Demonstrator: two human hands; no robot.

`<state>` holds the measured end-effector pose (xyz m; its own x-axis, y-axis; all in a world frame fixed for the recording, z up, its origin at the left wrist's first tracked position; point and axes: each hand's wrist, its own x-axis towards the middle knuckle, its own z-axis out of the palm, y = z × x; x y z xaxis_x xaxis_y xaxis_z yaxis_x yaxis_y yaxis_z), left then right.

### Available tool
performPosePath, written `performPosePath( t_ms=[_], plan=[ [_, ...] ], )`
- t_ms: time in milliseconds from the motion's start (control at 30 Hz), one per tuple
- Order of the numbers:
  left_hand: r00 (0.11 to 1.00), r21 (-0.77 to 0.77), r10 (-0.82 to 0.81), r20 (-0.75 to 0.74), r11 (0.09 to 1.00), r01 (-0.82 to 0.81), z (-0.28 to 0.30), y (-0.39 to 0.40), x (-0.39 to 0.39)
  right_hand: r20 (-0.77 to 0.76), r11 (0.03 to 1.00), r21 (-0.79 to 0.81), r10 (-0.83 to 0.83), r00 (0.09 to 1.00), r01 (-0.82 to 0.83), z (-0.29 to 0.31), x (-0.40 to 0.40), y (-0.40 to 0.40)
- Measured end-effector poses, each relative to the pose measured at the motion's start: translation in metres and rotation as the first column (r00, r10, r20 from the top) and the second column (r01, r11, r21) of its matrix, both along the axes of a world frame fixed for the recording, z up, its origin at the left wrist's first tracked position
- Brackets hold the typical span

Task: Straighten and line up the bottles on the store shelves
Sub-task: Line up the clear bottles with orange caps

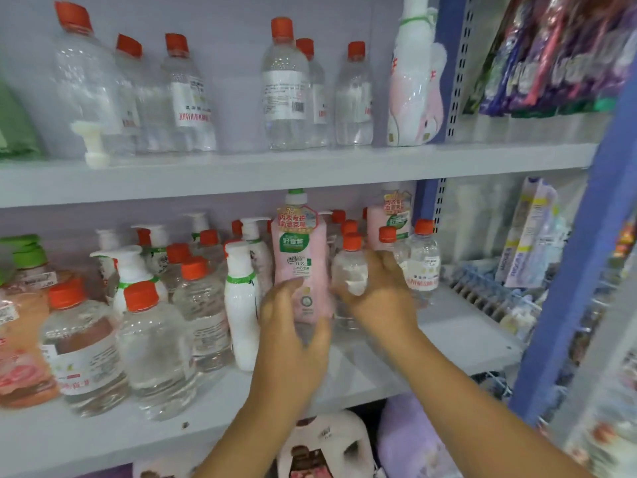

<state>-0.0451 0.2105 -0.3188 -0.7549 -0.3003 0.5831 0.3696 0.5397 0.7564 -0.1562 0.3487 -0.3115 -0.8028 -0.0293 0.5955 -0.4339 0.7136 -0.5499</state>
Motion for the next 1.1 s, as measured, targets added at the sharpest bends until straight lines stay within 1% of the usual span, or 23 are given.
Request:
performPosePath(
  t_ms=[33,100,167,233,267,333,367,433,533,633,767,867,933,967,1000,1033,1067,1100],
  plan=[
    [0.998,-0.001,0.054,-0.035,0.999,-0.054,0.010,0.003,-0.014,-0.009,0.999,0.024,-0.023,1.000,0.023,-0.001,0.000,-0.003],
    [0.982,0.001,0.174,-0.077,0.985,-0.174,0.032,0.007,-0.044,-0.019,1.000,-0.001,-0.027,0.999,0.027,-0.002,-0.001,0.000],
    [0.965,0.032,0.259,-0.029,0.966,-0.258,0.054,0.005,-0.072,-0.005,0.999,-0.038,0.033,0.999,-0.033,-0.002,0.001,0.009],
    [0.963,0.046,0.256,0.085,0.964,-0.260,0.065,-0.002,-0.096,0.029,0.994,-0.059,0.097,0.995,-0.095,0.000,0.007,0.022],
    [0.966,0.059,0.224,0.129,0.971,-0.233,0.066,-0.006,-0.104,0.051,0.991,-0.063,0.125,0.991,-0.122,0.002,0.011,0.029],
    [0.968,0.150,0.143,0.205,0.973,-0.176,0.062,-0.010,-0.114,0.103,0.985,-0.065,0.166,0.981,-0.160,0.006,0.020,0.042],
    [0.962,0.167,0.129,0.240,0.971,-0.172,0.059,-0.011,-0.115,0.132,0.983,-0.072,0.180,0.975,-0.172,0.007,0.023,0.048],
    [0.948,0.131,0.157,0.276,0.971,-0.199,0.057,-0.008,-0.106,0.202,0.980,-0.074,0.197,0.959,-0.185,0.008,0.028,0.057],
    [0.948,0.087,0.217,0.235,0.966,-0.243,0.055,0.007,-0.069,0.220,0.971,-0.082,0.237,0.946,-0.224,0.012,0.033,0.064],
    [0.962,0.026,0.240,0.128,0.969,-0.245,0.045,0.027,-0.013,0.215,0.962,-0.086,0.271,0.938,-0.258,0.013,0.027,0.063],
    [0.971,0.100,0.241,0.007,0.966,-0.240,0.040,0.038,0.035,0.329,0.902,-0.221,0.426,0.843,-0.370,0.013,0.014,0.046],
    [0.969,0.093,0.249,-0.015,0.965,-0.246,0.037,0.034,0.044,0.383,0.870,-0.258,0.492,0.782,-0.421,0.013,0.011,0.019],
    [0.975,0.097,0.224,0.008,0.970,-0.224,0.031,0.031,0.046,0.417,0.858,-0.216,0.512,0.751,-0.466,0.009,0.006,-0.001],
    [0.977,0.117,0.210,0.029,0.970,-0.212,0.028,0.029,0.047,0.427,0.861,-0.175,0.503,0.752,-0.477,0.005,0.003,-0.006],
    [0.979,0.141,0.197,0.050,0.969,-0.202,0.024,0.027,0.048,0.394,0.876,-0.147,0.477,0.786,-0.458,0.003,0.001,-0.007],
    [0.979,0.153,0.192,0.070,0.968,-0.201,0.020,0.025,0.047,0.296,0.897,-0.157,0.441,0.847,-0.412,0.003,0.000,-0.003],
    [0.977,0.158,0.193,0.085,0.966,-0.205,0.017,0.022,0.046,0.144,0.912,-0.204,0.386,0.911,-0.355,0.005,-0.002,0.007],
    [0.977,0.175,0.189,0.096,0.963,-0.203,0.015,0.021,0.045,-0.018,0.925,-0.250,0.293,0.956,-0.288,0.008,-0.006,0.021]
  ],
)
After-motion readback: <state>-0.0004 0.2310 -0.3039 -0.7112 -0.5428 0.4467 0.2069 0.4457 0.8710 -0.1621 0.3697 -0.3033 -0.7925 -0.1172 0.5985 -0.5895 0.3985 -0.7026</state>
